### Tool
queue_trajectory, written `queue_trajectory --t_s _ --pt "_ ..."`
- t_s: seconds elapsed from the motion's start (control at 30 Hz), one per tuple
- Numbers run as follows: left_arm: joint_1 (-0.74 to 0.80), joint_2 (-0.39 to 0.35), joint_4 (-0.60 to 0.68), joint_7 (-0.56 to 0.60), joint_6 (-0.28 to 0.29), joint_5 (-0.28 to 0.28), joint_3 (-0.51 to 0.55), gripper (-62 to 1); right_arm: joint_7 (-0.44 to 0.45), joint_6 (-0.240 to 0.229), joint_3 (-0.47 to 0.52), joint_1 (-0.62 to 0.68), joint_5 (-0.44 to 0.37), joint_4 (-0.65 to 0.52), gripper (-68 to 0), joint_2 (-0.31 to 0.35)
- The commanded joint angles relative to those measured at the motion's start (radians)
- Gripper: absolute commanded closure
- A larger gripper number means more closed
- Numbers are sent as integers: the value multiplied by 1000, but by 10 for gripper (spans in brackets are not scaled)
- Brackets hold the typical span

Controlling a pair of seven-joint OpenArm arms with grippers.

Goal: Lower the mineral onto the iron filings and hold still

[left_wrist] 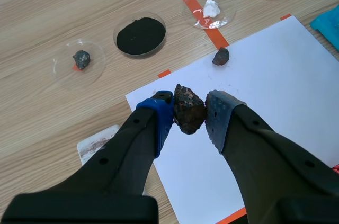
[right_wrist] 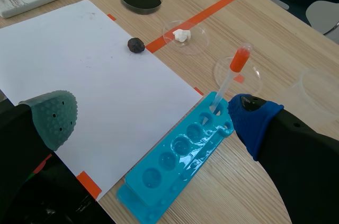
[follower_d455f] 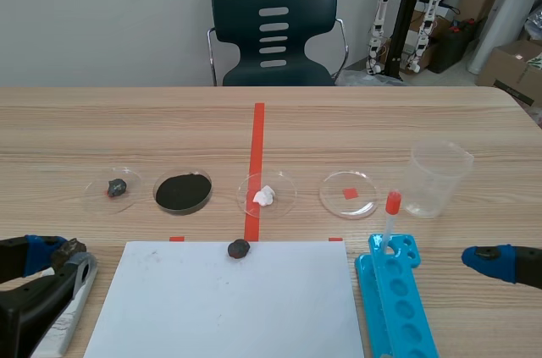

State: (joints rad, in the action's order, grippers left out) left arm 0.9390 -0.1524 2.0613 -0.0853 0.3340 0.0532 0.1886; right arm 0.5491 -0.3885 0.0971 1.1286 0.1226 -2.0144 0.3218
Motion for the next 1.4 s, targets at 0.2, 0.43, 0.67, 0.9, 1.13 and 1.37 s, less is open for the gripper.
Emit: queue_trajectory --t_s 0.2,0.43,0.67,0.9,1.13,1.37 --pt "6 4 8 14 -5 6 -1 -60 14 3 5 2 -11 -9 -591 0" --pt "6 2 8 14 -5 2 -1 -60 14 3 5 2 -11 -9 -591 0" --pt "8 -2 8 16 -5 -20 -3 -60 14 3 5 2 -11 -9 -591 0" --pt "14 -106 8 92 -6 -16 -77 -60 14 3 5 2 -11 -9 -591 0" --pt "-17 -150 7 92 -107 86 -137 -60 14 3 5 2 -11 -9 -591 0" --pt "-214 -150 -62 -2 -108 226 -218 -60 14 3 5 2 -11 -9 -591 0"
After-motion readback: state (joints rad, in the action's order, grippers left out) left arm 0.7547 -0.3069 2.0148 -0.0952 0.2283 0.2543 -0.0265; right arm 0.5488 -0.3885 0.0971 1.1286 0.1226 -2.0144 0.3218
